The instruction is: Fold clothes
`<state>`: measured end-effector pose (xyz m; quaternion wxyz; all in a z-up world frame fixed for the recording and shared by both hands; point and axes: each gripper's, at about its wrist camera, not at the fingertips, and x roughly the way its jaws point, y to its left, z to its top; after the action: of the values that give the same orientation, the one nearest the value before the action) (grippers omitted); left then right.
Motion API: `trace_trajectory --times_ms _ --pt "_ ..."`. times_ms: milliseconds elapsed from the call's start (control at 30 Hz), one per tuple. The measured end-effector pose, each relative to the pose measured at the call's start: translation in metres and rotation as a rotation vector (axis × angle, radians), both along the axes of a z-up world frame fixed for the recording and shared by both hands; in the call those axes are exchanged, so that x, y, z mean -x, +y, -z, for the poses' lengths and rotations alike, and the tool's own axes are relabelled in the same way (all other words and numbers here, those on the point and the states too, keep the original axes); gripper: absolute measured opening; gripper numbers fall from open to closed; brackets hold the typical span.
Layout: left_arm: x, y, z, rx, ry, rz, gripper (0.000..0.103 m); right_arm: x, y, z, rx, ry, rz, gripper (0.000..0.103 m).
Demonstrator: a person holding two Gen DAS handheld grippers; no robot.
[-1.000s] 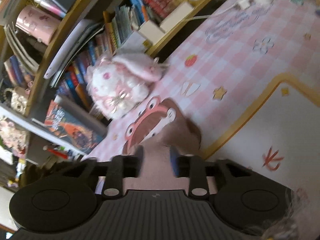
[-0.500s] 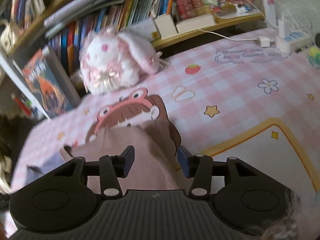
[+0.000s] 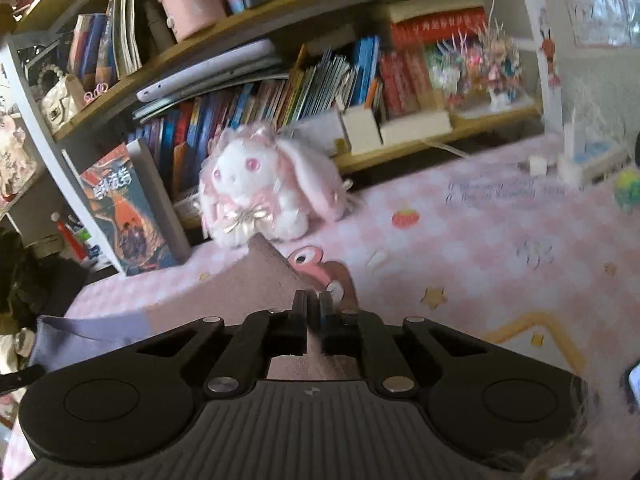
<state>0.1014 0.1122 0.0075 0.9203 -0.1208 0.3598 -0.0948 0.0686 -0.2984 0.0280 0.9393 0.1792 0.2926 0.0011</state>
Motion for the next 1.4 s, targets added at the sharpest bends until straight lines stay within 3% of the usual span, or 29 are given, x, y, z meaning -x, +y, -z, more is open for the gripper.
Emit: trace_trajectory --times_ms 100,200,433,667,700,767,867,1133,1233,1400 --pt "-0.011 -0.004 0.025 -0.055 0.100 0.007 0.012 -0.021 0.003 0.032 0.025 0.119 -0.004 0.005" --pt "-0.009 0.001 0.025 -0.060 0.094 0.006 0.023 -0.030 0.009 0.059 0.073 0.208 -0.016 0.009" --pt "-0.013 0.011 0.006 -0.020 -0.005 -0.005 0.026 -0.017 0.020 0.033 0.132 0.129 -0.039 0.017" --pt "-0.037 -0.016 0.018 -0.101 -0.004 0.079 0.026 -0.027 0.032 0.036 0.219 0.158 -0.051 0.018" --pt "-0.039 -0.014 0.019 -0.085 -0.003 0.072 0.020 -0.030 0.031 0.039 0.218 0.165 -0.043 0.018" --pt "-0.042 -0.010 0.021 -0.051 0.001 0.057 0.004 -0.035 0.028 0.046 0.204 0.181 -0.029 0.005" --pt "-0.050 0.001 0.037 0.009 0.064 0.018 0.005 -0.040 0.023 0.054 0.166 0.204 -0.008 0.004" --pt "-0.055 0.003 0.039 0.050 0.080 -0.003 0.012 -0.046 0.021 0.059 0.178 0.219 -0.015 0.005" --pt "-0.044 0.002 0.025 -0.002 0.033 -0.023 0.018 -0.041 0.021 0.052 0.183 0.187 -0.008 0.006" --pt "-0.012 -0.003 -0.004 -0.074 -0.077 -0.032 0.030 -0.018 0.027 0.027 0.193 0.081 -0.049 0.030"
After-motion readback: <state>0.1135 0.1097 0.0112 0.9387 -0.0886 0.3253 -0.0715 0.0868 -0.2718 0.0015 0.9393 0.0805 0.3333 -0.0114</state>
